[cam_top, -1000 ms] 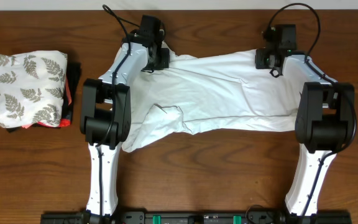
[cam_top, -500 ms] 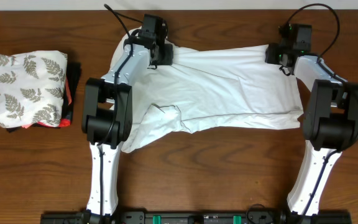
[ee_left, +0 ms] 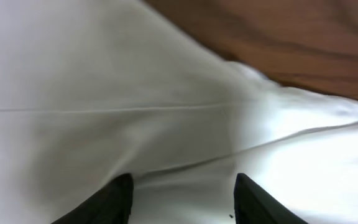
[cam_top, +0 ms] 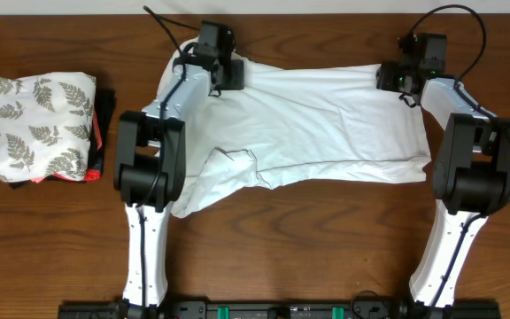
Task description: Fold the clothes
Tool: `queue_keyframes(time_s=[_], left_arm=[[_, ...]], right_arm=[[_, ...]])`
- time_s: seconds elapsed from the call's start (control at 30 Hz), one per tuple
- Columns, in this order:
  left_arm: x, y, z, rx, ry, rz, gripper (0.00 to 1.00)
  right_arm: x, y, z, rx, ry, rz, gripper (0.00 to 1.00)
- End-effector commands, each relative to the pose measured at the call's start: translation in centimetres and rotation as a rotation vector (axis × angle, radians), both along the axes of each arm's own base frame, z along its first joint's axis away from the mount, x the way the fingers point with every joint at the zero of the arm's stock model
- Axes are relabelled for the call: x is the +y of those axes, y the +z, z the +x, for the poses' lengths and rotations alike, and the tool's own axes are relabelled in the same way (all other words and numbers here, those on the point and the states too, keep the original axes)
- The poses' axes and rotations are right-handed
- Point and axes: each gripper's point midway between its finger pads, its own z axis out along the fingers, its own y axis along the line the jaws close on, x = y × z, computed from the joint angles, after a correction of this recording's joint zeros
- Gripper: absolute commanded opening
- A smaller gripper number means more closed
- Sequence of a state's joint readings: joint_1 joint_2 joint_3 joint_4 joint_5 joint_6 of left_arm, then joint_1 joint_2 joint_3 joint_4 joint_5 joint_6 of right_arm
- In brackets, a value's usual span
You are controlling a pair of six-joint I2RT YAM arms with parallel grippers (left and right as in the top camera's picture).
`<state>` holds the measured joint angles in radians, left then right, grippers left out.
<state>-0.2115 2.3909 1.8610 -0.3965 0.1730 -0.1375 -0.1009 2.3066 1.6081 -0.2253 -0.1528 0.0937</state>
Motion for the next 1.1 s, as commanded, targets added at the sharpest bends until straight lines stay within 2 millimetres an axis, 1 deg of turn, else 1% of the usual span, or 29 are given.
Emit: queue_keyframes(time_s=[0.0, 0.07, 0.17, 0.23, 0.27, 0.33, 0.4, 0.47, 0.57, 0.6, 0.7, 0.77, 0.83, 0.97, 1.07], left_arm=[[4.0, 4.0, 0.7, -0.053, 0.087, 0.026, 0.54], [4.7, 5.7, 0.3, -0.057, 0.095, 0.027, 0.54], [5.1, 8.9, -0.8, -0.077, 0.054, 0.056, 0.54], [5.7, 11.3, -1.8, -0.09, 0.035, 0.097, 0.55], [6.1, 12.4, -2.4, -0.093, 0.043, 0.117, 0.57], [7.0, 14.5, -3.9, -0.086, 0.064, 0.148, 0.6], [7.6, 16.1, -6.2, -0.047, 0.065, 0.156, 0.63], [8.0, 16.7, -9.1, 0.032, 0.059, 0.17, 0.64], [8.6, 16.4, -13.4, 0.182, 0.067, 0.184, 0.65], [8.8, 16.0, -15.0, 0.244, 0.062, 0.196, 0.66], [9.2, 15.0, -18.2, 0.382, 0.052, 0.22, 0.66], [9.5, 14.4, -19.9, 0.454, 0.046, 0.232, 0.66], [9.7, 13.9, -21.1, 0.504, 0.042, 0.241, 0.66], [10.2, 12.7, -22.8, 0.564, 0.056, 0.264, 0.65], [11.1, 11.5, -24.5, 0.593, 0.087, 0.301, 0.65]], right_arm=[[-2.3, -4.4, -3.3, 0.146, -0.038, -0.03, 0.59], [-2.4, -2.8, -3.4, 0.136, -0.019, -0.046, 0.6], [-2.6, 1.2, -3.4, 0.096, -0.011, -0.07, 0.65], [-3.4, 5.0, -3.6, 0.058, -0.036, -0.1, 0.71], [-3.8, 6.8, -3.9, 0.039, -0.049, -0.114, 0.74], [-4.4, 10.4, -4.7, 0.007, -0.064, -0.134, 0.8], [-4.6, 13.4, -6.2, -0.003, -0.068, -0.139, 0.83], [-4.4, 15.2, -8.3, 0.023, -0.069, -0.135, 0.85], [-3.7, 16.1, -12.0, 0.121, -0.063, -0.122, 0.88], [-3.5, 16.1, -13.4, 0.167, -0.064, -0.113, 0.88], [-2.9, 15.5, -17.3, 0.308, -0.084, -0.077, 0.88], [-2.4, 14.9, -19.7, 0.407, -0.124, -0.041, 0.88], [-2.0, 14.3, -21.6, 0.48, -0.147, -0.019, 0.87], [-1.0, 13.7, -24.6, 0.58, -0.136, 0.013, 0.88], [-0.3, 13.6, -26.2, 0.598, -0.126, 0.039, 0.88]])
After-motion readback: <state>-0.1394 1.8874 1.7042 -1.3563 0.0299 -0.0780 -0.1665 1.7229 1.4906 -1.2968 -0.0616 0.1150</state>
